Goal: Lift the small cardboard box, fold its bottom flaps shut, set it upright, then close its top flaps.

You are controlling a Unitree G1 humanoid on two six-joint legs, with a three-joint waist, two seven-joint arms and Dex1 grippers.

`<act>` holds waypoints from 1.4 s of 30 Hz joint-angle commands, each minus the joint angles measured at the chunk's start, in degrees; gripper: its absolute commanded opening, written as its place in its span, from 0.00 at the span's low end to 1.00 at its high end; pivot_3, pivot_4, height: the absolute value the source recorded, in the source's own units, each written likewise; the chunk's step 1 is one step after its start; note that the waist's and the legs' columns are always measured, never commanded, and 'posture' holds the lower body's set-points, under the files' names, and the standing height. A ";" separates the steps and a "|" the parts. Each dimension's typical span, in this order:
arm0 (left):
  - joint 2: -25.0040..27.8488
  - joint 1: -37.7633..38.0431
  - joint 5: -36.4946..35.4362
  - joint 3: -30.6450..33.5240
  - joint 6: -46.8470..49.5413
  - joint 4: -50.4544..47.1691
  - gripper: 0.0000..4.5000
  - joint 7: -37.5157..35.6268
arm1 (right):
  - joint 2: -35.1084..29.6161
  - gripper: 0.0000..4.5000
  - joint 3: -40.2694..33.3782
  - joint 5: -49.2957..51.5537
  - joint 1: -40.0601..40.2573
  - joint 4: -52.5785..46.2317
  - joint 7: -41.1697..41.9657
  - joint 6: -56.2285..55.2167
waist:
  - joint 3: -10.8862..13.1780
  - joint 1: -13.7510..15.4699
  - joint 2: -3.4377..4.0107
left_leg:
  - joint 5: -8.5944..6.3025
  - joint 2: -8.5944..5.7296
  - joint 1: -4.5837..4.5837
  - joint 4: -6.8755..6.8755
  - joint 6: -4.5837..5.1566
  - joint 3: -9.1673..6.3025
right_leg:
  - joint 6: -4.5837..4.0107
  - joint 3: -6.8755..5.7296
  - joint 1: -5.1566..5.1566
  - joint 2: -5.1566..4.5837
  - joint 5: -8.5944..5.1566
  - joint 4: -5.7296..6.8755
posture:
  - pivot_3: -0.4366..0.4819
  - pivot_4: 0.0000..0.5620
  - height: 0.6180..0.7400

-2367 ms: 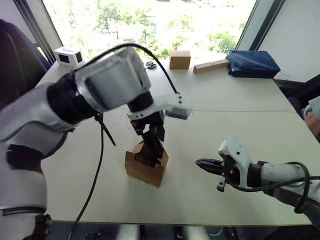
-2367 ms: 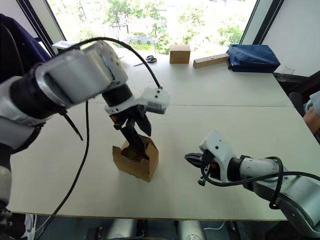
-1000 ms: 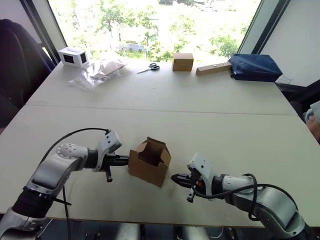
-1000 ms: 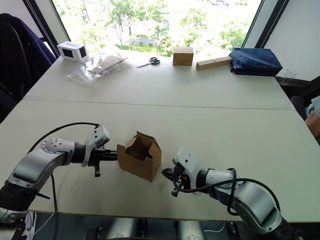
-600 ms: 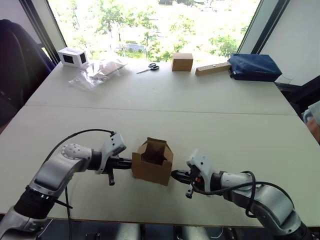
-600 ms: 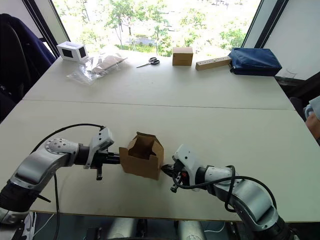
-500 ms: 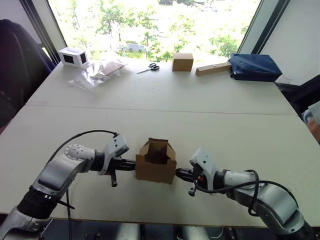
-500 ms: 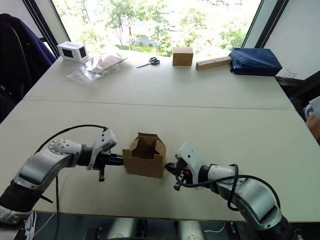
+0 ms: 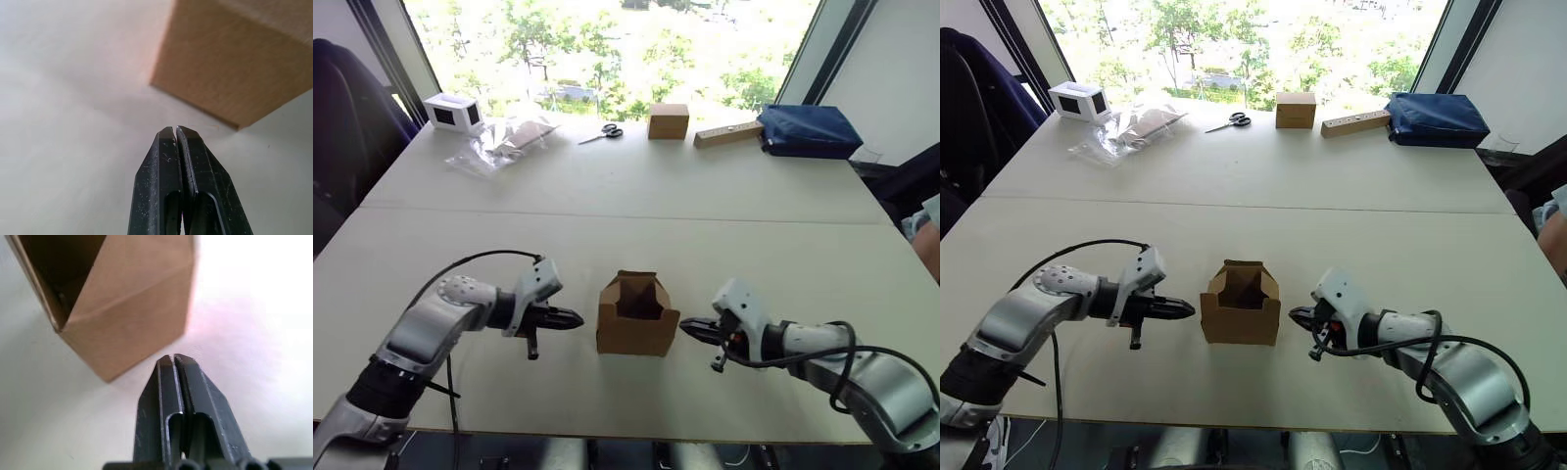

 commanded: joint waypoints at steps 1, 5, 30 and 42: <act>0.82 -3.08 -4.83 5.33 2.24 1.11 0.02 -2.01 | -0.75 0.00 -5.52 3.96 -0.06 -0.86 3.16 -0.91 | 0.00 0.05 0.00 | 0.00 0.00 0.00 0.00 0.00 0.00 | 0.00 0.00 0.00 -0.01 0.00 -0.01 | 0.48 0.27 1.00; -1.09 -6.82 -9.53 8.05 6.23 0.09 0.02 -1.00 | 1.03 0.00 -8.90 8.78 -4.80 1.31 3.49 0.40 | 0.00 -0.03 0.00 | 0.00 -0.02 0.00 0.00 0.00 0.01 | 0.01 0.00 0.02 -0.01 0.00 -0.02 | 0.48 0.27 1.00; -5.71 -8.53 -6.88 -4.26 6.09 -4.98 0.02 2.20 | 2.79 0.00 7.90 2.54 -13.63 6.75 8.44 -3.44 | 0.01 -0.07 0.01 | 0.00 -0.02 0.00 -0.03 0.00 0.00 | 0.02 0.02 0.00 0.03 0.01 0.00 | 0.48 0.27 1.00; -3.82 -11.55 -0.99 -11.61 8.41 -7.13 0.02 3.98 | 0.94 0.00 12.90 -3.11 -16.24 7.55 10.60 -2.61 | -0.02 -0.05 0.05 | 0.00 -0.02 0.13 -0.02 0.00 -0.01 | 0.01 0.02 0.14 0.03 0.01 0.00 | 0.48 0.27 1.00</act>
